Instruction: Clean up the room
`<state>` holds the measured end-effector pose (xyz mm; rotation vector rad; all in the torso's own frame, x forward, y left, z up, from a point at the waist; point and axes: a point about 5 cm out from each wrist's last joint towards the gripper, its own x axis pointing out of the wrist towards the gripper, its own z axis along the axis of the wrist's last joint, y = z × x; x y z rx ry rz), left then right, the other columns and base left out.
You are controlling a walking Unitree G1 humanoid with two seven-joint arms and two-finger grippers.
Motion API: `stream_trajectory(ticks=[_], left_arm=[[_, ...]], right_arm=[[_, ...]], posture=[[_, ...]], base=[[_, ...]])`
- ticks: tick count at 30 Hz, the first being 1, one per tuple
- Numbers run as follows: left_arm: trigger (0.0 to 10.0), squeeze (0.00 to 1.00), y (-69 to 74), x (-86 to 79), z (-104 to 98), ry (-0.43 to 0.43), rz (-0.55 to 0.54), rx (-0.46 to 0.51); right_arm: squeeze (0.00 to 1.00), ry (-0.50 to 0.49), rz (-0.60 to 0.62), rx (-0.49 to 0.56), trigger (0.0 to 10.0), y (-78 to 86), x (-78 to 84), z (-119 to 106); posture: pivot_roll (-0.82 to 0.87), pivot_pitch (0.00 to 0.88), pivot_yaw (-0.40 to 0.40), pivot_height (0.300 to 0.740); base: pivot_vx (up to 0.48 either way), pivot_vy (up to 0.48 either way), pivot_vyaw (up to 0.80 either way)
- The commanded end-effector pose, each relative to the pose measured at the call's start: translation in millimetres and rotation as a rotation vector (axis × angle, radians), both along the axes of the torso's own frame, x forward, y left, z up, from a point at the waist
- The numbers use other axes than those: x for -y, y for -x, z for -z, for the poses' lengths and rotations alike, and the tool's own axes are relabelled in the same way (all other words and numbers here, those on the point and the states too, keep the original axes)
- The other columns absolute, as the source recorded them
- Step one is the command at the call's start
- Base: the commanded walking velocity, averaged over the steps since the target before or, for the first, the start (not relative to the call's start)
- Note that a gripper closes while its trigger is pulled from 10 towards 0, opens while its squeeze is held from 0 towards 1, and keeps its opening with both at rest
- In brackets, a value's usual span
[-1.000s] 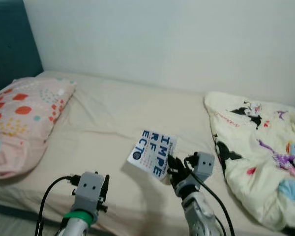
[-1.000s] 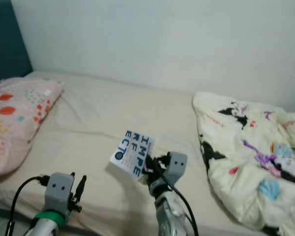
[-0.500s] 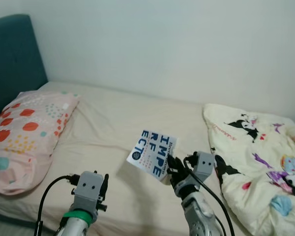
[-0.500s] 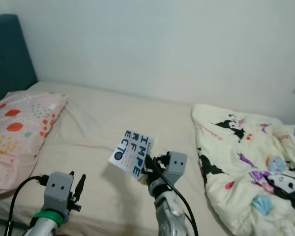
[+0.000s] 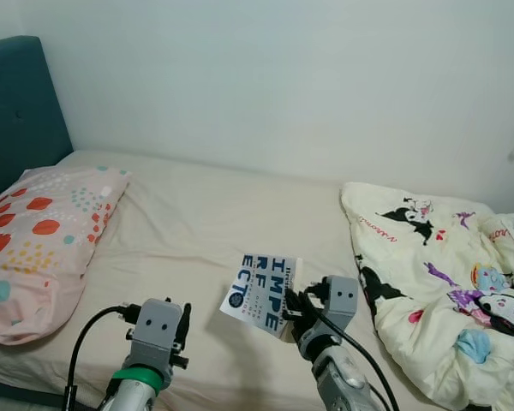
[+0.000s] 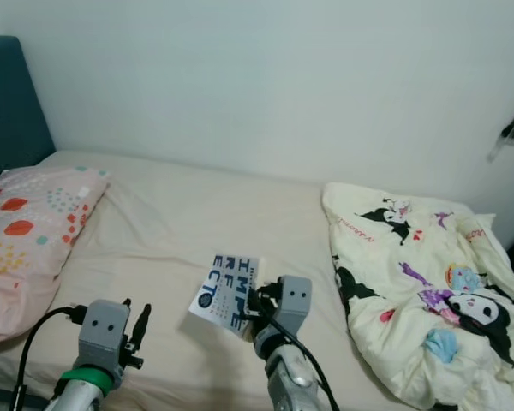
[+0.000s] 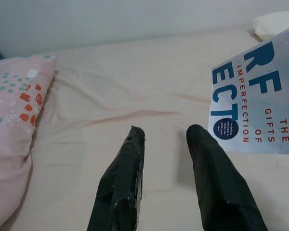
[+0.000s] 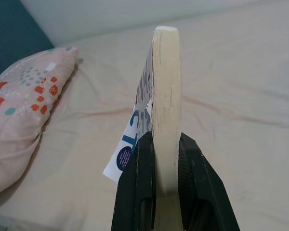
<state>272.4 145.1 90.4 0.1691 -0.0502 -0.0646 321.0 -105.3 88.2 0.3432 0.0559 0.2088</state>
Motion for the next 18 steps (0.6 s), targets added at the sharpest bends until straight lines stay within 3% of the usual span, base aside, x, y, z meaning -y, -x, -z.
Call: stream_trajectory(ticks=[1, 18], left_arm=[[10.0, 0.0, 3.5, -1.1, 8, 0.001, -0.009, -0.036], [10.0, 0.0, 2.7, 0.0, 7, 0.0, -0.011, -0.03]], right_arm=[[0.0, 0.009, 0.009, -0.003, 10.0, 3.9, 0.6, 5], [0.0, -0.024, 0.092, 0.061, 10.0, -0.1, 8.6, -6]], posture=[[0.06, 0.054, -0.04, 0.74], [0.06, 0.054, -0.042, 0.74]], base=[[0.0, 0.0, 0.0], [0.0, 0.0, 0.0]])
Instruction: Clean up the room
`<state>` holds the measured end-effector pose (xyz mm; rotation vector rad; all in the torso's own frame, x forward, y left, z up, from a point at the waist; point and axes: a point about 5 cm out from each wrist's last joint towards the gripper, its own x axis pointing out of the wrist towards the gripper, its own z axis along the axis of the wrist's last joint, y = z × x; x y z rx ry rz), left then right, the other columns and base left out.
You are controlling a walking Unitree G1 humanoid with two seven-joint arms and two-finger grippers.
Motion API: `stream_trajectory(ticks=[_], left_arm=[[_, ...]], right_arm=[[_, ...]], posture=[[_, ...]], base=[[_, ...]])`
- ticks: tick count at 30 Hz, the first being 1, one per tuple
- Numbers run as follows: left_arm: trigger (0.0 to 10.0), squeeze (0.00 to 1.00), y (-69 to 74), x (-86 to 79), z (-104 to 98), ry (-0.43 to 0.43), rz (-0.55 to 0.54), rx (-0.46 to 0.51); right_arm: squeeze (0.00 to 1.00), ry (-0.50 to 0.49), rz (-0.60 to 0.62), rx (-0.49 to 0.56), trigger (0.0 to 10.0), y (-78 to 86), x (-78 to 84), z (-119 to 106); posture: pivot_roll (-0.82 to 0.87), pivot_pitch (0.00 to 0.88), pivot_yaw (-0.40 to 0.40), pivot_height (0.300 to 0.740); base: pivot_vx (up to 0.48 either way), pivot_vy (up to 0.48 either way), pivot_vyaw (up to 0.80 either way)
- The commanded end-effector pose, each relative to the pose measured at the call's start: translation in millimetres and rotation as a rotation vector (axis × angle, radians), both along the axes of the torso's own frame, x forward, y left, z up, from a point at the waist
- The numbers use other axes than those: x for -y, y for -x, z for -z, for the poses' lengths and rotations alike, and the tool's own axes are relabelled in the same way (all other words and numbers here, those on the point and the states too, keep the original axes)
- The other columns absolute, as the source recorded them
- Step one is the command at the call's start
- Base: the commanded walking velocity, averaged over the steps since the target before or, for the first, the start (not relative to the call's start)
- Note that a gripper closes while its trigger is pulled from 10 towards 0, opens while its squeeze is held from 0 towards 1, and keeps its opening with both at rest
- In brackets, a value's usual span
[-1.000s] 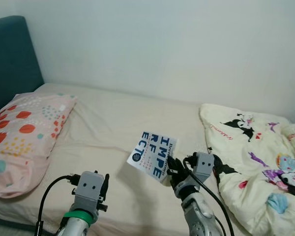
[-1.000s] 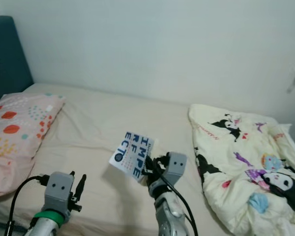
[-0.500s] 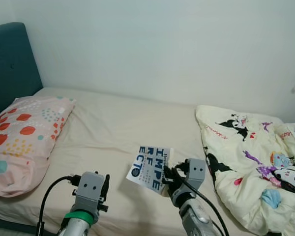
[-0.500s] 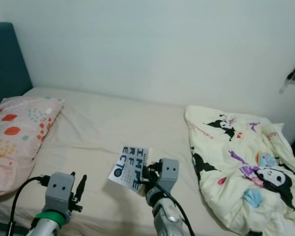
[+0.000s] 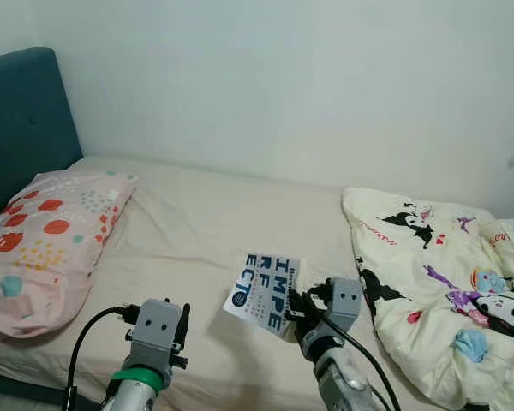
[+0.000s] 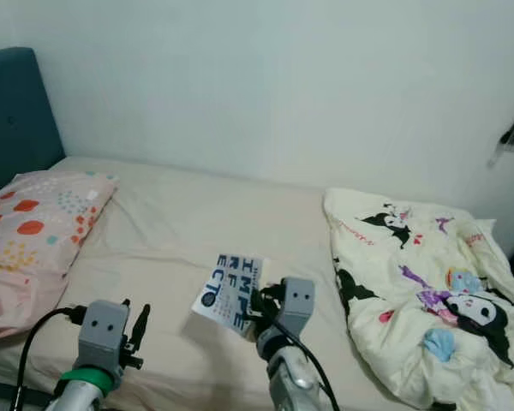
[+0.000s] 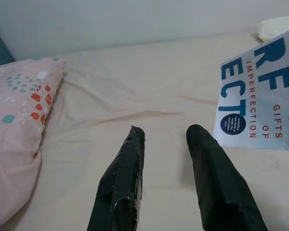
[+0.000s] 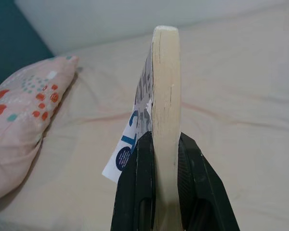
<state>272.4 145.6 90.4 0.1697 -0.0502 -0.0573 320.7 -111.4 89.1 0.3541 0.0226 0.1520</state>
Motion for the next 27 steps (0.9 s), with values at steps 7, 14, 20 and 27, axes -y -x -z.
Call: stream_trajectory(ticks=[7, 14, 20, 27], left_arm=[[10.0, 0.0, 3.7, -7.0, 6, 0.025, -0.041, -0.019], [10.0, 0.0, 4.4, -5.9, 7, 0.014, -0.029, -0.026], [10.0, 0.0, 5.6, -6.7, 7, 0.006, -0.02, -0.024], [10.0, 0.01, 10.6, -11.1, 10, -0.061, 0.148, -0.04]], right_arm=[[0.0, -0.034, 0.109, 0.063, 10.0, -8.6, 16.5, -16], [0.0, 0.093, -0.01, -0.063, 10.0, -6.5, 8.0, 8], [0.0, 0.075, 0.0, -0.015, 10.0, -10.7, 9.1, -1], [0.0, 0.118, -0.119, 0.128, 10.0, -13.7, 4.4, -20]], posture=[[0.06, 0.05, -0.04, 0.74], [0.06, 0.048, -0.042, 0.74], [0.06, 0.047, -0.042, 0.74], [0.06, 0.044, -0.045, 0.74]], base=[[0.0, 0.0, 0.0], [0.0, 0.0, 0.0], [0.0, 0.0, 0.0], [0.0, 0.0, 0.0]])
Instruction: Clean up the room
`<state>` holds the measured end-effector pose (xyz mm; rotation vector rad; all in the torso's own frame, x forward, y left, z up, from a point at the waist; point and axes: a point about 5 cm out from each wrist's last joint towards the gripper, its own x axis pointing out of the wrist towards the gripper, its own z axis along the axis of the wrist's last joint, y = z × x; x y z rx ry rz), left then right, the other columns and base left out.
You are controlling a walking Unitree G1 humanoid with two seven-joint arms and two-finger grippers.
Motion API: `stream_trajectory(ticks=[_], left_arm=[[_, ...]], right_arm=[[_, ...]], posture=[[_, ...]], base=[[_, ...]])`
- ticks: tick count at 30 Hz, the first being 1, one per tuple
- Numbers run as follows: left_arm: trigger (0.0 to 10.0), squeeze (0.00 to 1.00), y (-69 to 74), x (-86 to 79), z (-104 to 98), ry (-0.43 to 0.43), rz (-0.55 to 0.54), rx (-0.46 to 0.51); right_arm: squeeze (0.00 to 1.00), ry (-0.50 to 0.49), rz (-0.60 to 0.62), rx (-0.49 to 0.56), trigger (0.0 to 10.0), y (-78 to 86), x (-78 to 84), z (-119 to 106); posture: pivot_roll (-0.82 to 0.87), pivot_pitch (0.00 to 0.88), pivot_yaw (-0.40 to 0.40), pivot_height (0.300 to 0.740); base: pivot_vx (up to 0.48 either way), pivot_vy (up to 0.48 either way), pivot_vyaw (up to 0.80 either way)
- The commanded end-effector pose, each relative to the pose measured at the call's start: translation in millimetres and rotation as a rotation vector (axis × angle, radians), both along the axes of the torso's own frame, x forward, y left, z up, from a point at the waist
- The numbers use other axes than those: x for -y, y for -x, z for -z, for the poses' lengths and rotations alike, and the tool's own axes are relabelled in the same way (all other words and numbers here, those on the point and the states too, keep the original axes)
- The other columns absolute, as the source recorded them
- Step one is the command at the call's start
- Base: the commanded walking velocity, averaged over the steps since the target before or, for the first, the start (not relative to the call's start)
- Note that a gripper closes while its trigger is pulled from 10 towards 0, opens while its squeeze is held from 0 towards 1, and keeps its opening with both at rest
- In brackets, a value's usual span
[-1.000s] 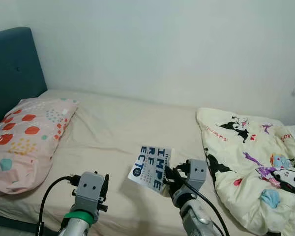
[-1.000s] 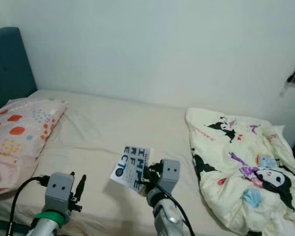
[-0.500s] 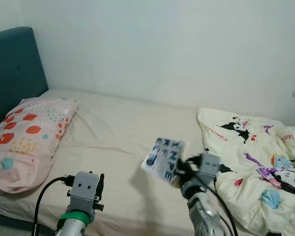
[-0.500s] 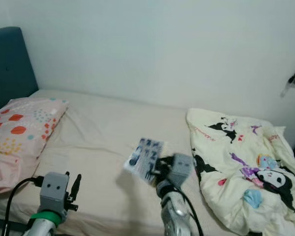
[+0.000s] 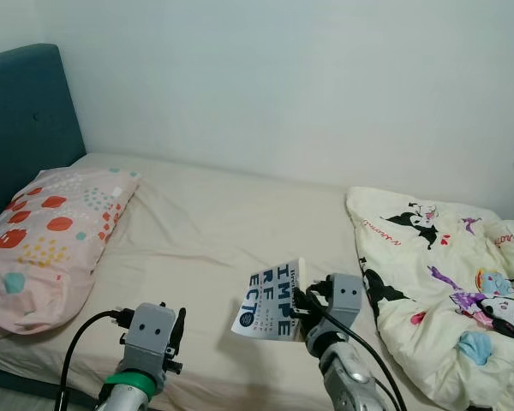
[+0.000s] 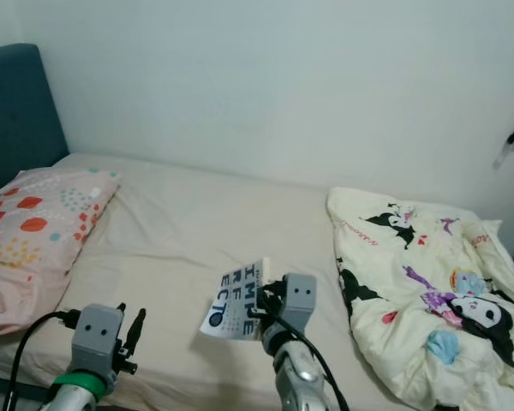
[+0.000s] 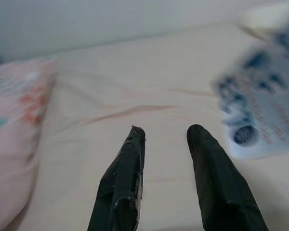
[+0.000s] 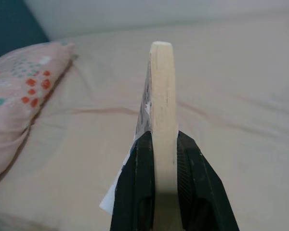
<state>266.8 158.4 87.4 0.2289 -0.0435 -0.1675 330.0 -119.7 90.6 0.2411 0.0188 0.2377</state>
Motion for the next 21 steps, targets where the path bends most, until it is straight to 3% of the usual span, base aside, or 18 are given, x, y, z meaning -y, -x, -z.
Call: stream_trajectory(ticks=[1, 2, 3, 8, 12, 13, 14, 15, 16, 21], left_arm=[[10.0, 0.33, 6.9, -1.9, 7, -0.01, 0.1, -0.039], [10.0, 0.72, 8.1, -6.8, 6, -0.011, 0.145, -0.047], [10.0, 1.0, 8.3, -12.1, 4, -0.012, 0.171, -0.049], [10.0, 1.0, 5.9, -27.6, -2, -0.036, 0.174, -0.049], [10.0, 1.0, 4.0, -28.9, 1, -0.088, 0.116, -0.042], [10.0, 0.29, 4.3, -23.9, 3, -0.088, 0.095, -0.036], [10.0, 0.29, 4.3, -23.9, 3, -0.088, 0.095, -0.036], [10.0, 0.0, 4.8, -18.8, 6, -0.079, 0.086, -0.039], [10.0, 0.0, 4.8, -10.5, 10, -0.052, 0.046, -0.051], [10.0, 0.0, 2.7, -4.2, 12, -0.042, -0.013, -0.053]], right_arm=[[0.0, 0.027, -0.101, 0.134, 10.0, -4.3, -6.4, -23], [0.0, 0.045, -0.159, 0.166, 10.0, -3.6, -8.2, -26], [0.0, 0.06, -0.202, 0.187, 10.0, -3.1, -8.8, -29], [0.0, 0.125, -0.245, 0.203, 10.0, -3.4, -4.1, -29], [0.0, 0.154, -0.17, 0.167, 10.0, -6.6, 2.5, -23], [0.0, 0.128, -0.106, 0.125, 10.0, -8.2, 6.1, -19], [0.0, 0.128, -0.106, 0.125, 10.0, -8.2, 6.1, -19], [0.0, 0.1, -0.05, 0.085, 10.0, -9.3, 9.3, -14], [0.0, 0.009, 0.039, -0.017, 10.0, -9.8, 14.3, -3], [0.0, -0.036, 0.065, -0.103, 10.0, -2.6, 13.5, 14]], posture=[[0.06, 0.044, -0.045, 0.74], [0.06, 0.043, -0.046, 0.74], [0.06, 0.042, -0.046, 0.74], [0.07, 0.038, -0.046, 0.74], [0.07, 0.034, -0.046, 0.74], [0.07, 0.033, -0.047, 0.74], [0.07, 0.033, -0.047, 0.74], [0.07, 0.033, -0.047, 0.74], [0.07, 0.033, -0.048, 0.74], [0.07, 0.035, -0.048, 0.74]], base=[[0.0, 0.0, 0.0], [0.0, 0.0, 0.0], [0.0, 0.0, 0.0], [0.0, 0.0, 0.0], [0.0, 0.0, 0.0], [0.0, 0.0, 0.0], [0.0, 0.0, 0.0], [0.0, 0.0, 0.0], [0.0, 0.0, 0.0], [0.0, 0.0, 0.0]])
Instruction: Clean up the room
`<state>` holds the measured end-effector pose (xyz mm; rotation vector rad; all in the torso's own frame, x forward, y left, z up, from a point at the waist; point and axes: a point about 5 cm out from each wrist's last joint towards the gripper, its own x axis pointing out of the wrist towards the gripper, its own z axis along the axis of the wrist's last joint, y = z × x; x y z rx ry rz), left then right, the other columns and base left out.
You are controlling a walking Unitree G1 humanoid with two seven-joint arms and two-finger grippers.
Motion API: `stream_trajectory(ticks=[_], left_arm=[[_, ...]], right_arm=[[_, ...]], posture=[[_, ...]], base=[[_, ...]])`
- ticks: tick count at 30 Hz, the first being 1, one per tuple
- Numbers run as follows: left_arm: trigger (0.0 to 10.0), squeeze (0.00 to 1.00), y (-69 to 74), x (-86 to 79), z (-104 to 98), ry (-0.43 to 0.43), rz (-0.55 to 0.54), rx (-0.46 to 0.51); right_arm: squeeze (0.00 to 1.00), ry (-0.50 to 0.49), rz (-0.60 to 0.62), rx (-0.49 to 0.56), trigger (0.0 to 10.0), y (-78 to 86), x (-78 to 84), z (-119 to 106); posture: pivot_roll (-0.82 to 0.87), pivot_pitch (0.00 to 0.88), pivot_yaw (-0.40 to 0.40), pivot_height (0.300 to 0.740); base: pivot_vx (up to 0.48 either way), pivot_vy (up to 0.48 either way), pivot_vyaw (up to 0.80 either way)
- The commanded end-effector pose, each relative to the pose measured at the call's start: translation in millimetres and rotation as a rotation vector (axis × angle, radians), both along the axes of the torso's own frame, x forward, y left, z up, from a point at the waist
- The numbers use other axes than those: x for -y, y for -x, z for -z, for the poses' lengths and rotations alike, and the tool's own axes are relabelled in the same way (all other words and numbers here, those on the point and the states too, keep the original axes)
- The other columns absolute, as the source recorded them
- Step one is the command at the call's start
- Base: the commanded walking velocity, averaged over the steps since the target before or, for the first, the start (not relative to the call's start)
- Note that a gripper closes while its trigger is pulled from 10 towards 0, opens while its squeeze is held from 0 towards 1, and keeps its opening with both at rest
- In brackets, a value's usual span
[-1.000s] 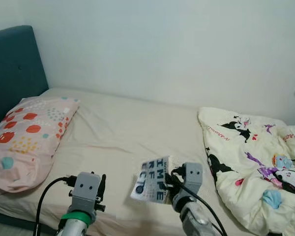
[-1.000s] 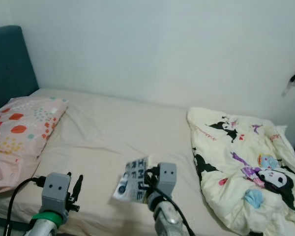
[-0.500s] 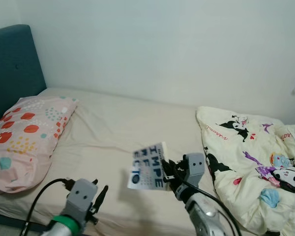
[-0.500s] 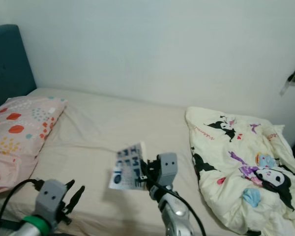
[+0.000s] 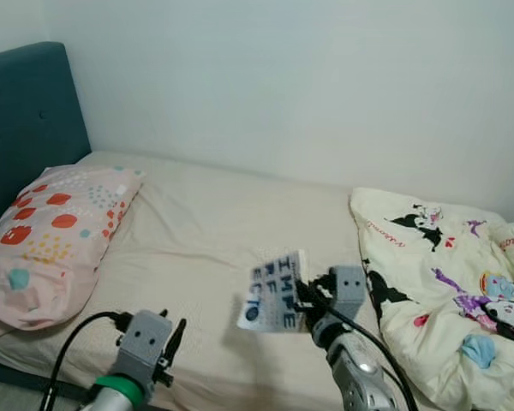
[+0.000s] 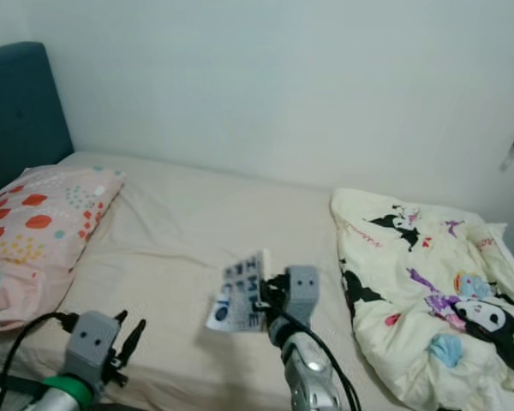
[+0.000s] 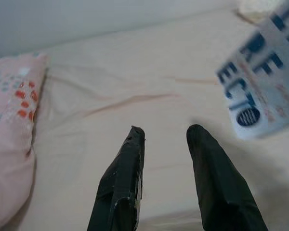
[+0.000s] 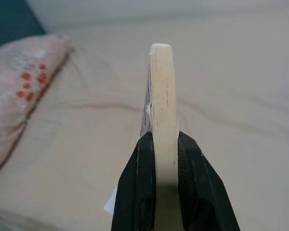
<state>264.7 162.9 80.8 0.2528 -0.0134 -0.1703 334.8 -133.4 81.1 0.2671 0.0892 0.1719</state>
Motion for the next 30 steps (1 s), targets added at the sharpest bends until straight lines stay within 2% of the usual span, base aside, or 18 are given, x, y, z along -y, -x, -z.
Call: stream_trajectory(ticks=[1, 3, 12, 14, 26, 30], left_arm=[[10.0, 0.0, -1.2, 3.0, 6, -0.011, -0.041, -0.029], [10.0, 0.0, -2.6, 6.4, 7, 0.013, -0.043, -0.048], [10.0, 0.0, -10.4, 12.4, 4, 0.024, -0.07, -0.043], [10.0, 0.0, -11.7, 13.1, 3, 0.035, -0.075, -0.041], [10.0, 0.0, -13.1, 12.7, 2, 0.035, -0.082, -0.037], [10.0, 0.0, -11.4, 11.4, -1, 0.026, -0.085, -0.015]], right_arm=[[0.0, -0.031, 0.016, -0.056, 10.0, 7.0, -2.3, 13], [0.0, -0.005, 0.023, -0.079, 10.0, 9.7, -3.3, 18], [0.0, 0.024, 0.012, -0.077, 10.0, 12.1, -11.7, 20], [0.0, 0.028, 0.007, -0.082, 10.0, 12.1, -12.7, 20], [0.0, 0.025, 0.005, -0.085, 10.0, 11.3, -13.7, 19], [0.0, 0.005, -0.018, -0.059, 10.0, 10.0, -17.9, 14]], posture=[[0.07, 0.035, -0.048, 0.74], [0.07, 0.043, -0.05, 0.74], [0.06, 0.048, -0.044, 0.74], [0.06, 0.049, -0.043, 0.74], [0.06, 0.052, -0.046, 0.74], [0.07, 0.052, -0.048, 0.74]], base=[[0.0, 0.0, 0.0], [0.0, 0.0, 0.0], [0.0, 0.0, 0.0], [0.0, 0.0, -0.48], [0.0, 0.48, -0.8], [0.0, 0.0, -0.2]])
